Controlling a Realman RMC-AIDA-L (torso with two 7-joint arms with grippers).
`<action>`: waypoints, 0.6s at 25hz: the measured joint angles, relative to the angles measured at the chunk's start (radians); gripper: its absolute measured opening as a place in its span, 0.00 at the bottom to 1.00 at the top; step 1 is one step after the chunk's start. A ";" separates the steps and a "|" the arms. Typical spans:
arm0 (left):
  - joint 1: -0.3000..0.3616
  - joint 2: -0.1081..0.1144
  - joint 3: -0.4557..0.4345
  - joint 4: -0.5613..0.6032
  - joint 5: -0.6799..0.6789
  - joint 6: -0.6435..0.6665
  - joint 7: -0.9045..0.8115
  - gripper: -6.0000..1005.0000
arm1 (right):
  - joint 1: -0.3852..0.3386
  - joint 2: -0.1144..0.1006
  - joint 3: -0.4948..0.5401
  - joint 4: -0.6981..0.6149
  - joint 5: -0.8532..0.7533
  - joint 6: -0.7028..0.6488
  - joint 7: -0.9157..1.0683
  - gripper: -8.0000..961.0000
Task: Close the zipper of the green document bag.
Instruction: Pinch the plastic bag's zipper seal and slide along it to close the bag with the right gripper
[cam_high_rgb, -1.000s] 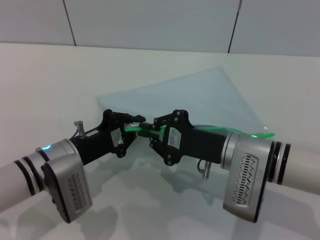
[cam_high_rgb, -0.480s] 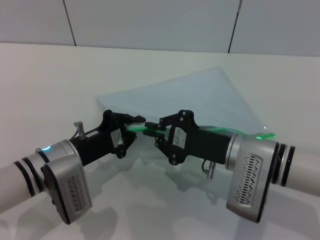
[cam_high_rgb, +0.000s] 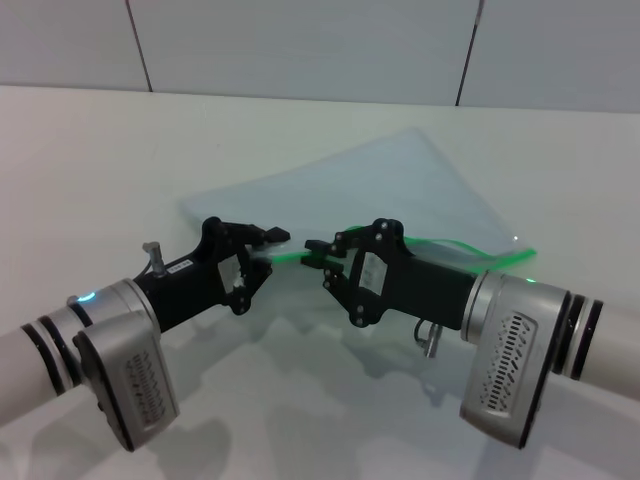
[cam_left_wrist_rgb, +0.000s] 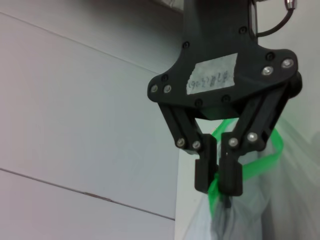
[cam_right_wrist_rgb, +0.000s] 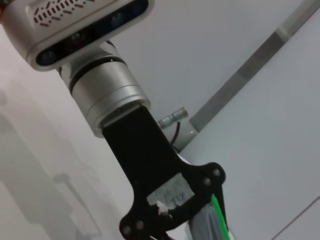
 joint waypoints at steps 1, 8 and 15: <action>0.001 0.000 0.000 0.000 0.000 0.000 0.000 0.06 | -0.003 0.000 0.001 0.000 0.000 0.000 0.000 0.09; 0.003 0.001 0.000 -0.003 0.000 0.000 0.000 0.06 | -0.015 0.000 0.013 0.000 0.000 -0.002 -0.006 0.09; 0.004 0.001 -0.004 -0.011 -0.003 -0.005 0.000 0.06 | -0.021 -0.001 0.014 0.000 0.001 -0.002 -0.006 0.09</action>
